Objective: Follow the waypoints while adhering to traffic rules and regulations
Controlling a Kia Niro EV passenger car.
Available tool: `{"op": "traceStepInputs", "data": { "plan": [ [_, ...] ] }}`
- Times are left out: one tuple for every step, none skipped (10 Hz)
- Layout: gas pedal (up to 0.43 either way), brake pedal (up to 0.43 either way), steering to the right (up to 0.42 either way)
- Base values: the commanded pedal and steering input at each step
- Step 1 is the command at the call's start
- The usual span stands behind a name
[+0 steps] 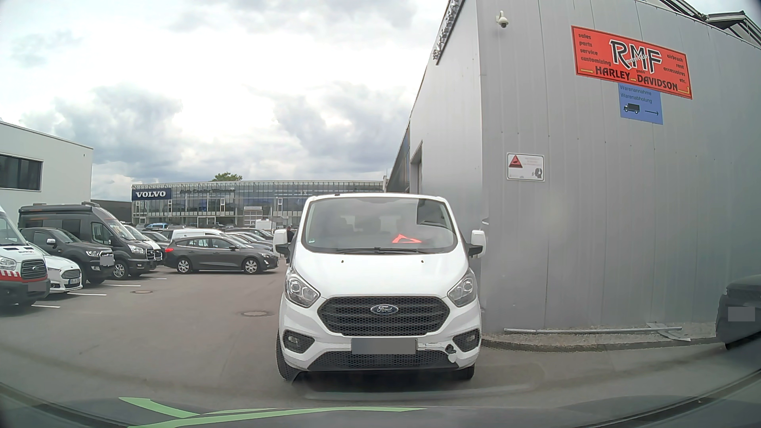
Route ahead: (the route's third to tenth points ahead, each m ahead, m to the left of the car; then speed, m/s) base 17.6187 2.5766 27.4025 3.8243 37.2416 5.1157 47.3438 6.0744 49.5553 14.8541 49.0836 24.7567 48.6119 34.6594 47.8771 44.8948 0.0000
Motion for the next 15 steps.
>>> {"op": "traceStepInputs", "data": {
  "plan": [
    [0.000,0.427,-0.462],
    [0.000,0.427,-0.462],
    [0.000,0.421,-0.462],
    [0.000,0.421,-0.462],
    [0.000,0.421,-0.462],
    [0.000,0.421,-0.463],
    [0.000,0.421,-0.462],
    [0.000,0.421,-0.462],
    [0.000,0.421,-0.462],
    [0.000,0.421,-0.462],
    [0.000,0.421,-0.463],
    [0.000,0.427,-0.462],
    [0.000,0.421,-0.462],
    [0.000,0.427,-0.462],
    [0.000,0.421,-0.462]
  ]
}}
